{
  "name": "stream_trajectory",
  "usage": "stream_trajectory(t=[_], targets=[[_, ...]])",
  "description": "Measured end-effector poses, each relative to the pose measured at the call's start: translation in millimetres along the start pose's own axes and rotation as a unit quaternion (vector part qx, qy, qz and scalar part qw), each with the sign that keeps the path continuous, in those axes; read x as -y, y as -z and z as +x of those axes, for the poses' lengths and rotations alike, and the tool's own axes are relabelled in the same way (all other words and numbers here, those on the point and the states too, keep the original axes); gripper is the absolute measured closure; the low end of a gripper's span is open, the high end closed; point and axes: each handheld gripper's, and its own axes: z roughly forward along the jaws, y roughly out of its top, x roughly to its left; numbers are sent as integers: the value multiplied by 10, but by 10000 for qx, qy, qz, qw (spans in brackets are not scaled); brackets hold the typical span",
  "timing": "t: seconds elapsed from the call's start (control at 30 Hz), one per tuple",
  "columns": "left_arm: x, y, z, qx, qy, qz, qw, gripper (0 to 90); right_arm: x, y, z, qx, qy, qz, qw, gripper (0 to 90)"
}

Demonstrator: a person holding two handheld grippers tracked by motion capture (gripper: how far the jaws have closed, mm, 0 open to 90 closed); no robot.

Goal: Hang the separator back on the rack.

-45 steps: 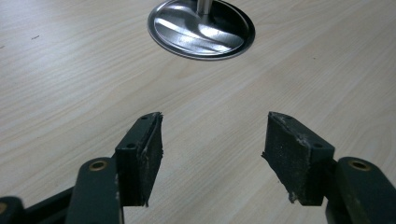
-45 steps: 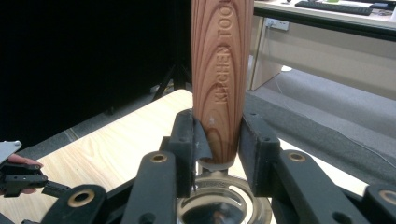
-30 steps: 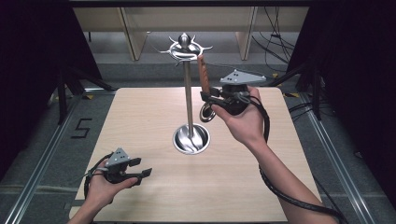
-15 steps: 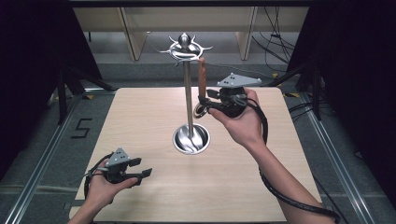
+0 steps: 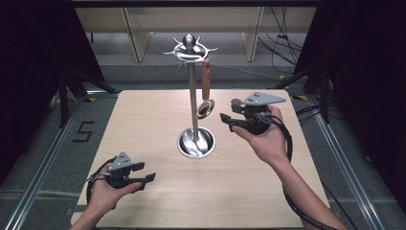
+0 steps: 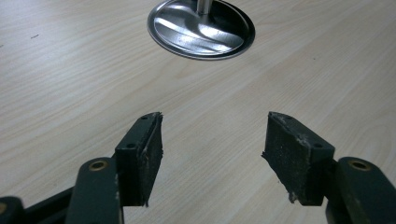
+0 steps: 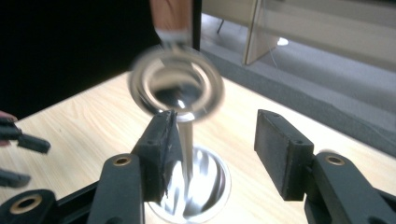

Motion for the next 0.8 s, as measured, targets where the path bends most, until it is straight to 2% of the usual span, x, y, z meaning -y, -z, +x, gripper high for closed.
stream_trajectory(t=[0.07, 0.17, 0.27, 0.33, 0.4, 0.43, 0.47, 0.5, 0.57, 0.73, 0.77, 0.8], targets=[[0, -2, -1, -1, 11, 6, 10000, 363, 91, 20, -37, 84, -51, -45, 9999, 486], [-4, 2, 4, 33, 3, 68, 10000, 363, 221, 63, -101, 50, -61, 118, 9999, 483], [0, -1, -1, -7, 10, 9, 10000, 363, 346, 82, -149, 136, -172, 200, 9996, 479], [-5, 6, 7, 32, -29, 65, 10000, 363, 416, 109, -211, 147, -142, 310, 9993, 479], [-3, 2, 6, 25, 10, 55, 10000, 362, 495, 120, -243, 234, -263, 261, 9990, 478], [-3, 2, 6, 27, 11, 54, 10000, 363, 514, 146, -251, 216, -342, 402, 9984, 477], [-3, 3, 6, 26, 6, 57, 10000, 363, 562, 145, -275, 268, -312, 341, 9986, 477], [-5, 5, 7, 13, -22, 54, 10000, 363, 597, 163, -299, 252, -340, 432, 9982, 476], [-2, 1, 5, 24, 10, 56, 10000, 362, 697, 167, -337, 301, -420, 418, 9978, 476], [2, -5, 8, -12, 12, 76, 10000, 362, 879, 215, -420, 393, -573, 582, 9959, 474], [8, -20, -3, 13, 89, -37, 10000, 362, 919, 214, -435, 385, -606, 570, 9958, 473], [9, -18, -4, -1, 88, -33, 10000, 362, 961, 226, -448, 397, -706, 605, 9949, 473]])
